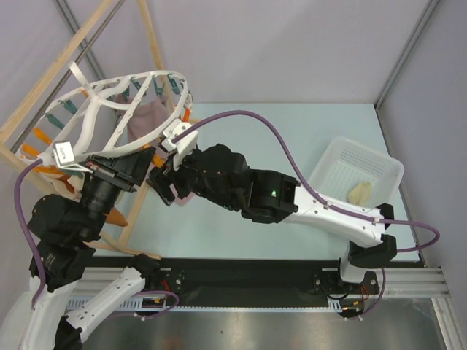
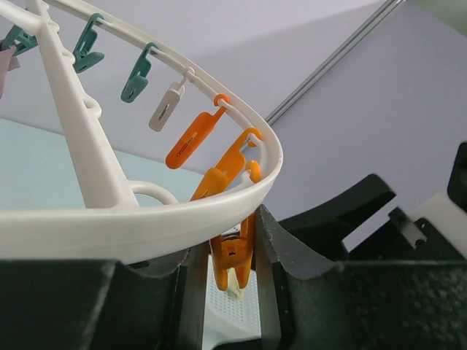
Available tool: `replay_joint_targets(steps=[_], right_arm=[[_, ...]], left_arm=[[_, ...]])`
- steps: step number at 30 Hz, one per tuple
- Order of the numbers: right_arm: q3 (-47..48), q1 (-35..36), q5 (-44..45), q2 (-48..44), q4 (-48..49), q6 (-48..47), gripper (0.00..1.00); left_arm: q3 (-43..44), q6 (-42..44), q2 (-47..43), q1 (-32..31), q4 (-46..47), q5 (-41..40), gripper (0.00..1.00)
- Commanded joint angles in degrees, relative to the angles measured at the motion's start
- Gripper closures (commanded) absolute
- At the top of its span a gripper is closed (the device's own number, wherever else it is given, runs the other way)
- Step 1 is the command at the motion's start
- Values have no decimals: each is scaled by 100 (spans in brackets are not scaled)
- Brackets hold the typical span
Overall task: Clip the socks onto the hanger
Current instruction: Open the clamp at the hanger, then pick up the sock from the bin.
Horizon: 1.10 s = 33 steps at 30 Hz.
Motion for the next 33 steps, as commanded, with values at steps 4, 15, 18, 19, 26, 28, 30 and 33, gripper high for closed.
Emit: replay_joint_targets(steps=[4,15,18,19,26,28,30,33], right_arm=[[-1066,63,746,-1316,-87,375,18],[-3220,-1806,1539,-3673,-1369,1974,12],[-3870,-2835,1486,-4288,-1650,2133,11],[-4011,-3090,1460,-4403,-1713,2159,10],[-5083,-6479,-645,-4659,-1881,1984,11],[-5496,-6992,-1009,-4545,-1784,2001,12],[-5899,-7617,-1221,-4466,-1617,2193,12],[-6331,-8302,-1177,-4316,-1354,2361,12]], left_arm=[[71,-34,128,-3,223,-160,100],[71,-254,110,-3,39,-266,100],[80,-263,93,6,21,-283,100],[80,-237,84,-3,39,-257,100],[18,-193,31,-3,144,-152,100],[1,-201,22,6,162,-116,100],[-52,-237,-22,-3,205,-64,100],[-122,-263,-74,-3,232,-11,100]])
